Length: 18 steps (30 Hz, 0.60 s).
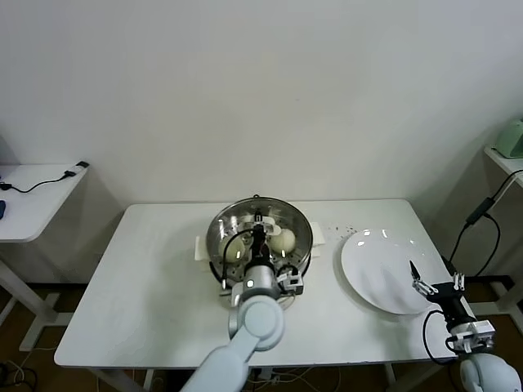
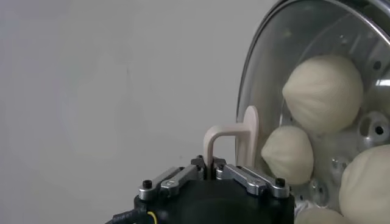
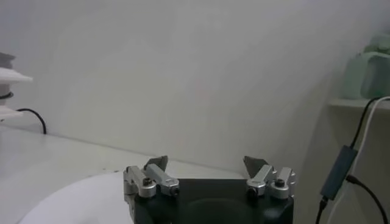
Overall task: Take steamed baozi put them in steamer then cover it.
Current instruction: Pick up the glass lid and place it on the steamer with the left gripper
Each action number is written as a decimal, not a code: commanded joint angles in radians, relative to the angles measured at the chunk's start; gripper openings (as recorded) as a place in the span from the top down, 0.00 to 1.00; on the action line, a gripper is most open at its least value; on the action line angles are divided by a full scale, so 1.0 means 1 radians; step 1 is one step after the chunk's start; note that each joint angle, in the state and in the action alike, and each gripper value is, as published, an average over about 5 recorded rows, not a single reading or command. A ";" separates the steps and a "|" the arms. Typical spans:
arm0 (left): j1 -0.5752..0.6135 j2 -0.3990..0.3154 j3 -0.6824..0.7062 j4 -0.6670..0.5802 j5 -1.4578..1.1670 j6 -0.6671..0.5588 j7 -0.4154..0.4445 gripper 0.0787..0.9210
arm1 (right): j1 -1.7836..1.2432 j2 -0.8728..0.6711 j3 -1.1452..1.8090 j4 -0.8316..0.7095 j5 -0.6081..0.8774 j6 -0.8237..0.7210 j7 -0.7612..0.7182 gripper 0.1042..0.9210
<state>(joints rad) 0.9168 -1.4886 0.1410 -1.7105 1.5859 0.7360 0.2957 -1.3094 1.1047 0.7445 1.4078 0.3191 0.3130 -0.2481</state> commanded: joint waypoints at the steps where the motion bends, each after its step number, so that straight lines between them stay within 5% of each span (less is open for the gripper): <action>1: 0.001 -0.001 -0.003 0.012 -0.022 0.049 -0.022 0.92 | 0.000 0.000 0.003 -0.002 -0.003 0.002 -0.002 0.12; 18: 0.012 0.027 0.013 0.000 -0.018 0.041 -0.005 0.92 | -0.006 0.005 0.013 -0.009 -0.014 0.010 -0.015 0.12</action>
<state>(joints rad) 0.9234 -1.4778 0.1516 -1.6986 1.5595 0.7364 0.2536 -1.3142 1.1099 0.7546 1.3990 0.3075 0.3227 -0.2626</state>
